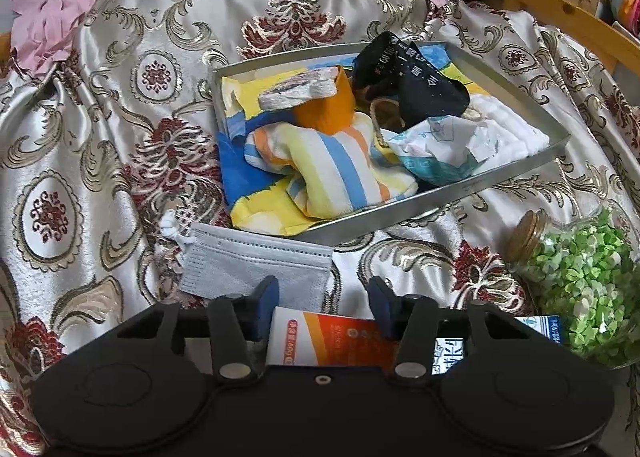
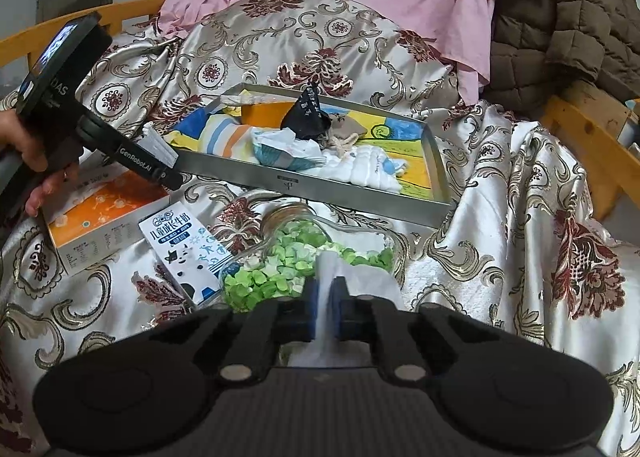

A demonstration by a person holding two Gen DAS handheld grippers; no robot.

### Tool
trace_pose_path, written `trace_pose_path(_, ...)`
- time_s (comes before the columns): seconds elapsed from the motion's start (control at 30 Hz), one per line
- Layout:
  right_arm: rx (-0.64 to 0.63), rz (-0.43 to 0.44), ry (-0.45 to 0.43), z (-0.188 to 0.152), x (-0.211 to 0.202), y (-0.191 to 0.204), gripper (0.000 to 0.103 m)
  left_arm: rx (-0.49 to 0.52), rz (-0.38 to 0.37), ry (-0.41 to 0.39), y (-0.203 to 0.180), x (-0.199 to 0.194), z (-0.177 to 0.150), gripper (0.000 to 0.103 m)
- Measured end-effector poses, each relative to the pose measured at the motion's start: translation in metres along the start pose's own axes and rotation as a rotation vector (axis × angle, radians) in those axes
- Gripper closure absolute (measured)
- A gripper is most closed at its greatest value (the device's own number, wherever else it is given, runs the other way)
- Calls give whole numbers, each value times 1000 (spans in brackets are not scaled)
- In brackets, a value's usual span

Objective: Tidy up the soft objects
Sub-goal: 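Grasp the grey face mask with the left tool while the right tool grasps the white tissue, then lift the grey mask and white tissue with both tools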

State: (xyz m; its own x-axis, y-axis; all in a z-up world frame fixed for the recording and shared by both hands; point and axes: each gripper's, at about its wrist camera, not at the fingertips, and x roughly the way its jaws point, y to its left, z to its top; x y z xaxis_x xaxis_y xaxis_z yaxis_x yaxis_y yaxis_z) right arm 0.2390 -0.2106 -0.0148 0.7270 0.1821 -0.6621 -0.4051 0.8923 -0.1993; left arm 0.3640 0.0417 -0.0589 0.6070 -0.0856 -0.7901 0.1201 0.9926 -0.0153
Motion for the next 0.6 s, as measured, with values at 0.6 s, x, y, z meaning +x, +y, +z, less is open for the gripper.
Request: trace_pose_path(0.6, 71, 164, -158, 32, 19, 22, 101, -24, -23, -20, 16, -3, 1, 78)
